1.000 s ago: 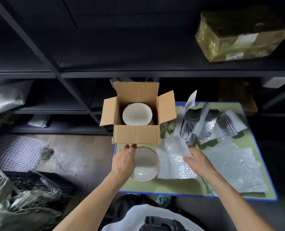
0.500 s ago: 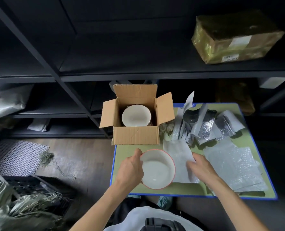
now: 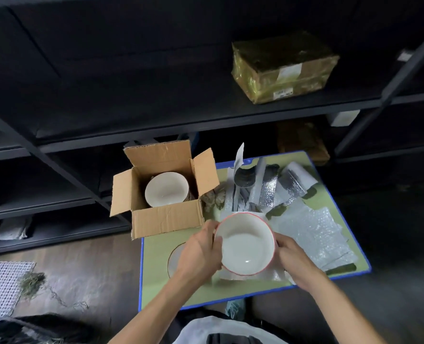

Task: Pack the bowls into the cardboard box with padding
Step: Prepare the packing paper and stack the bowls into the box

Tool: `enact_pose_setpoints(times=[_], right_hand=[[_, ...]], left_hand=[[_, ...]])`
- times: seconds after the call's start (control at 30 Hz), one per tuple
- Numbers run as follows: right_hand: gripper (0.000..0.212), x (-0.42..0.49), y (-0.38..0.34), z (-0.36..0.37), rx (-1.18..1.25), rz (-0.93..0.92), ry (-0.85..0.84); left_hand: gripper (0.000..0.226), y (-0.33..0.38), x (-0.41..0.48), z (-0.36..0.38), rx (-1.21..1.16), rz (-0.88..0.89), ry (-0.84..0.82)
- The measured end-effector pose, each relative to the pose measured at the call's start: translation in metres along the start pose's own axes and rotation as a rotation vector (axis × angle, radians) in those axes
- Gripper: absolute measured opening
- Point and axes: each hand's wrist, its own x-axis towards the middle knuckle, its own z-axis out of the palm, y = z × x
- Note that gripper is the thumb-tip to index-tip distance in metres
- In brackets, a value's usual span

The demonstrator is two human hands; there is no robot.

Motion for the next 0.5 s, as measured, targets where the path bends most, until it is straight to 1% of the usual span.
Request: enact_pose_setpoints(times=[0.1, 0.2, 0.27, 0.33, 0.43, 0.5], right_hand=[[0.037, -0.006, -0.005, 0.0, 0.165, 0.032, -0.014], [0.034, -0.006, -0.005, -0.003, 0.413, 0.073, -0.031], [0.044, -0.008, -0.002, -0.008, 0.532, 0.086, -0.071], [0.054, -0.009, -0.001, -0.014, 0.548, 0.062, -0.164], [0.044, -0.009, -0.005, -0.018, 0.435, 0.015, -0.187], [0.048, -0.006, -0.007, -0.02, 0.397, -0.016, -0.178]], left_hand=[[0.018, 0.007, 0.002, 0.0, -0.037, 0.008, -0.012], [0.017, 0.012, 0.003, -0.002, -0.09, 0.013, -0.006], [0.017, 0.013, 0.004, -0.002, -0.09, 0.021, 0.0], [0.017, 0.012, 0.006, -0.001, -0.087, 0.021, 0.011], [0.014, 0.01, 0.008, 0.0, -0.045, 0.037, 0.033], [0.014, 0.011, 0.007, -0.002, -0.059, 0.058, 0.055]])
